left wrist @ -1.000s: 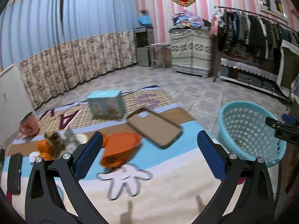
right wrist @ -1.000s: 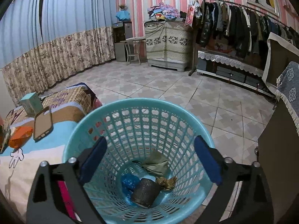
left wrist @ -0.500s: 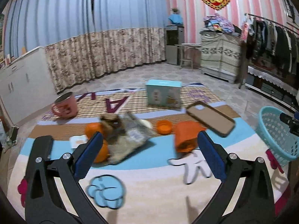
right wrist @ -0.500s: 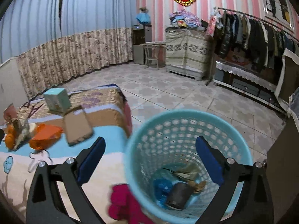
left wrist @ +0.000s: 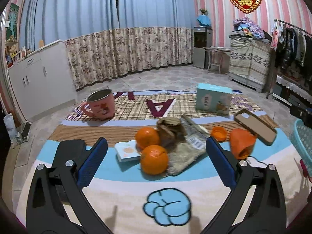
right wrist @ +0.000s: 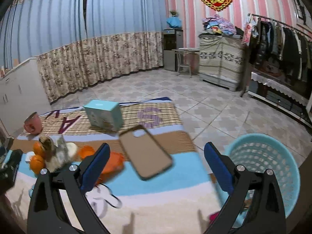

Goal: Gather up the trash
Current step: 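Move both tools back over the bed toward the snack wrapper, then grasp the orange with the left tool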

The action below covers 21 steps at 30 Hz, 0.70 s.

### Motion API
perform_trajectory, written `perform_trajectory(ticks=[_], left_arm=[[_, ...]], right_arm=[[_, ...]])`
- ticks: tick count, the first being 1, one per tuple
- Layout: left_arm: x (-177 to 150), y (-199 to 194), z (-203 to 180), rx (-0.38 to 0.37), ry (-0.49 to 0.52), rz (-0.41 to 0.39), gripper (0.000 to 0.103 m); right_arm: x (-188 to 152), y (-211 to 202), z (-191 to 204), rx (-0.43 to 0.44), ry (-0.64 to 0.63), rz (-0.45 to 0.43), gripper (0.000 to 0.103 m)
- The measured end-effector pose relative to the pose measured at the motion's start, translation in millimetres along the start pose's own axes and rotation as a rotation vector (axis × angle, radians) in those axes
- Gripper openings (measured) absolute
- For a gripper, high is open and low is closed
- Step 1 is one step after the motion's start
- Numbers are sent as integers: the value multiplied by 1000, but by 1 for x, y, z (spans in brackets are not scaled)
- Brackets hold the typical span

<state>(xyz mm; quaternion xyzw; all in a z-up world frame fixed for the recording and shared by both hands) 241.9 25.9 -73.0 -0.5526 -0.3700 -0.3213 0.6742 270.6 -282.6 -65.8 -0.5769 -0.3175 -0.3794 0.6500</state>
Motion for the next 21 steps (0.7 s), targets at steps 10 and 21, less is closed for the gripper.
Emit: perform_trajectory(ticks=[10,21], left_arm=[[-21,29,13,-23,-4,83,97],[-34,72,3,-80,7,211,82]], right_arm=[[-19,34,27,11,-36,47,95],[-32,49,18,-1,-60,126,95]])
Point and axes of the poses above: each gripper's, at about its wrist camera, not at the fingertips, and y roughly the way its jaws point, z to its left, x to its top, the point moved 8 cm from there along y, roughly the way its jaws point, and after that the axes turned 6 degrees about x, right-handed, at the moved point
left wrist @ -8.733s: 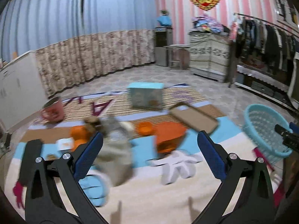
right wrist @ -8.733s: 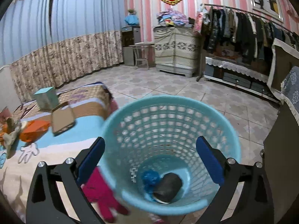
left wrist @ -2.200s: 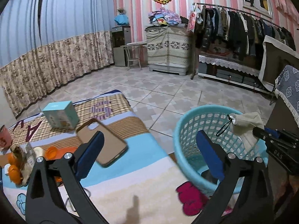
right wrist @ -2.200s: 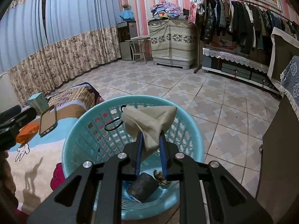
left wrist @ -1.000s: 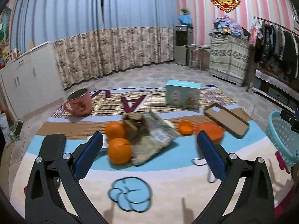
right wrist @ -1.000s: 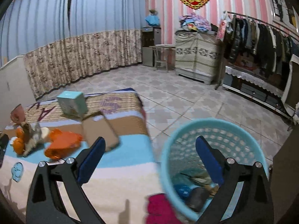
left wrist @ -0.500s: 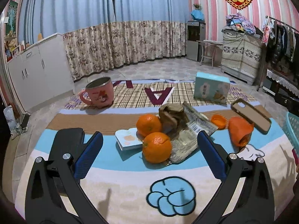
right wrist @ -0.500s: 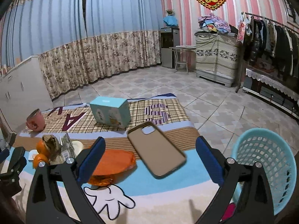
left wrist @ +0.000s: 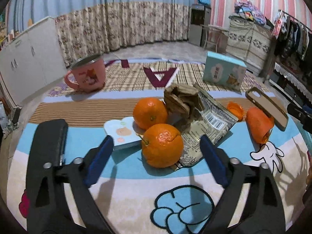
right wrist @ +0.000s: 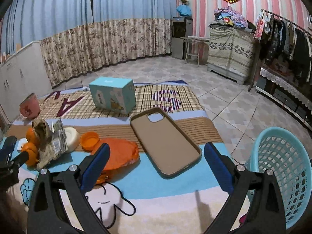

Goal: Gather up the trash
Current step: 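Grasp the orange with the left tool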

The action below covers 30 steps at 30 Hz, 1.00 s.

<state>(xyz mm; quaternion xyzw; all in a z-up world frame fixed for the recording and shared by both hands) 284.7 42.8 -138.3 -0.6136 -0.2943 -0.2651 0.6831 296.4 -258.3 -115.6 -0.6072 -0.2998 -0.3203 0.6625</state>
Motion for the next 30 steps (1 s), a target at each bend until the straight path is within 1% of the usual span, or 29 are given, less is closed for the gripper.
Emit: perform_trajectory(ticks=[2,3,5,6,7,8,11,17,20,23,25,27,28,29,30], left_arm=[[-1,6,-3,-19,-3,18,72],[-2,9,-5,-26,0,24,70],[-2,15,-9,-30,19,42,59],[-3,17,-11,-33,27,50,56],[-3,18,-12,-34,30,53,49],[-3,18,-12,-33,30,52,46],[-2,18,-13,-54,18,45,43],[-1,7,-5,-51,4,12,42],[0,1,2,-37,-2,-6,42],[1,-3,9,-35,-15,-12,42],[0,-4,14,-33,-18,-11,42],[0,-5,19,-23,-19,-14,42],[0,-5,21,-22,-22,-15,42],[0,-5,22,-22,-25,-16,42],[1,-6,24,-22,-30,-19,42]], right_arm=[[-3,2,-3,2,8,14,95],[-4,3,-4,5,15,20,95],[-7,4,-4,13,20,30,95],[-8,5,-2,15,20,33,95],[-9,6,-1,18,17,38,95],[-10,7,1,20,15,40,95],[-11,9,7,36,10,47,95],[-14,13,24,58,-38,62,95],[-15,18,34,79,-53,77,95],[-15,28,42,76,-87,99,94],[-19,37,46,86,-86,131,93],[-27,47,50,112,-76,177,81],[-34,52,52,131,-72,206,71],[-37,55,54,145,-66,217,67],[-38,55,54,152,-59,216,67]])
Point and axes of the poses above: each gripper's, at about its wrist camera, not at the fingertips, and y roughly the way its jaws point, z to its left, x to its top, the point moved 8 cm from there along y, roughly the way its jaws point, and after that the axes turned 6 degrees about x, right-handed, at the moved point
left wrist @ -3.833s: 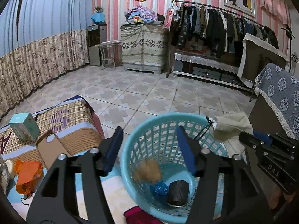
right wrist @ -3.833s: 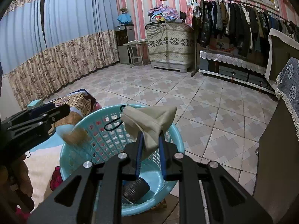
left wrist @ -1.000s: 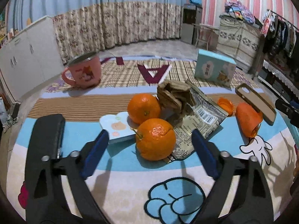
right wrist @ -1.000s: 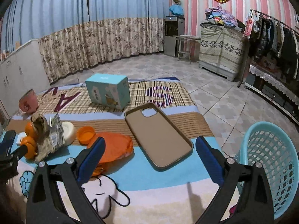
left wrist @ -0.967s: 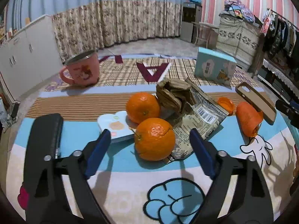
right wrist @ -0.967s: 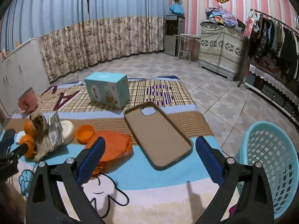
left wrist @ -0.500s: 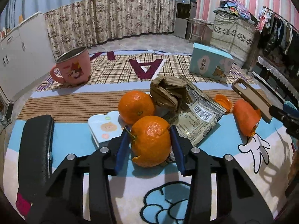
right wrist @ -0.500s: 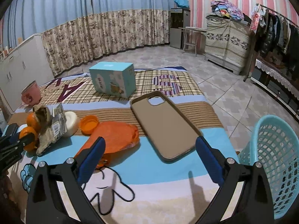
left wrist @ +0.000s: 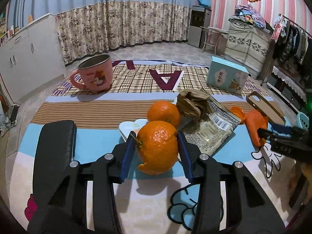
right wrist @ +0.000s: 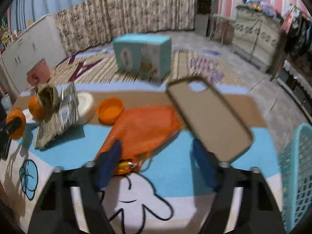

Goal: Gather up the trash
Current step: 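Grasp the orange with the left tool, then grasp the orange plastic bag with the right tool while the left tool holds the orange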

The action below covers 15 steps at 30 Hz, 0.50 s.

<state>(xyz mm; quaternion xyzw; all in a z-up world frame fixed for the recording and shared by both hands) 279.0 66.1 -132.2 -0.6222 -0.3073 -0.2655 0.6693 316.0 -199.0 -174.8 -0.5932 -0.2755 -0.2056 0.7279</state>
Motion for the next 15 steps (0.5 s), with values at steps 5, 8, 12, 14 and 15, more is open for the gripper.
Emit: perform_trajectory(ticks=[5,8,12,14,15], left_arm=[[2,-1,1,1,0,-3,42],[2,-2,2,7,7,-6,42],[5,-5,0,14,14,-9,42],[6,-8,-3,20,18,-16,42],[8,-10,-5,21,20,-20,42]], right_arm=[[-3,1,10,87,15,-3,30],[-3,0,16,99,-4,-9,15],[0,-8,18,104,-14,-41,4],[1,-15,15,111,-9,-56,3],[2,-18,13,110,-8,-64,3]])
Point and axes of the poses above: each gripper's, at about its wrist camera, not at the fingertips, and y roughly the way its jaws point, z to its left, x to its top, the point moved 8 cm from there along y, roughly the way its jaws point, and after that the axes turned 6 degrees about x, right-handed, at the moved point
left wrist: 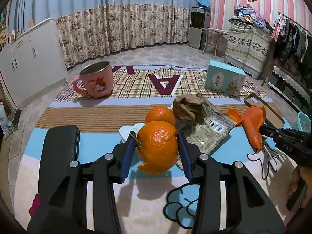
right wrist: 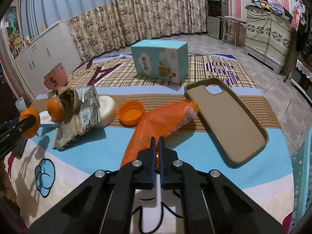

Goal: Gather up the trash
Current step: 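Grasp the orange plastic bag with the right tool while the left tool holds the orange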

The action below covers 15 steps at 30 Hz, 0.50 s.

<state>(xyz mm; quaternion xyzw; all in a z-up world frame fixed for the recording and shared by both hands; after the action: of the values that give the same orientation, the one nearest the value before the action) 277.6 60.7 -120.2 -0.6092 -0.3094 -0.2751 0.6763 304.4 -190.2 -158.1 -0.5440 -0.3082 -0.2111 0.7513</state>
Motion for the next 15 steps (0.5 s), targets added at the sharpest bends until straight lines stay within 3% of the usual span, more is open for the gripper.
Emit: perform_trajectory(ticks=[7,15], left_arm=[[14,-17,-30,-11,31,-42,42],[27,-33,-88,-92,75,-81,42]], right_arm=[[12,-41,-20,-23,12,-85,3],[23,-88,-58,-58,53,-167,3]])
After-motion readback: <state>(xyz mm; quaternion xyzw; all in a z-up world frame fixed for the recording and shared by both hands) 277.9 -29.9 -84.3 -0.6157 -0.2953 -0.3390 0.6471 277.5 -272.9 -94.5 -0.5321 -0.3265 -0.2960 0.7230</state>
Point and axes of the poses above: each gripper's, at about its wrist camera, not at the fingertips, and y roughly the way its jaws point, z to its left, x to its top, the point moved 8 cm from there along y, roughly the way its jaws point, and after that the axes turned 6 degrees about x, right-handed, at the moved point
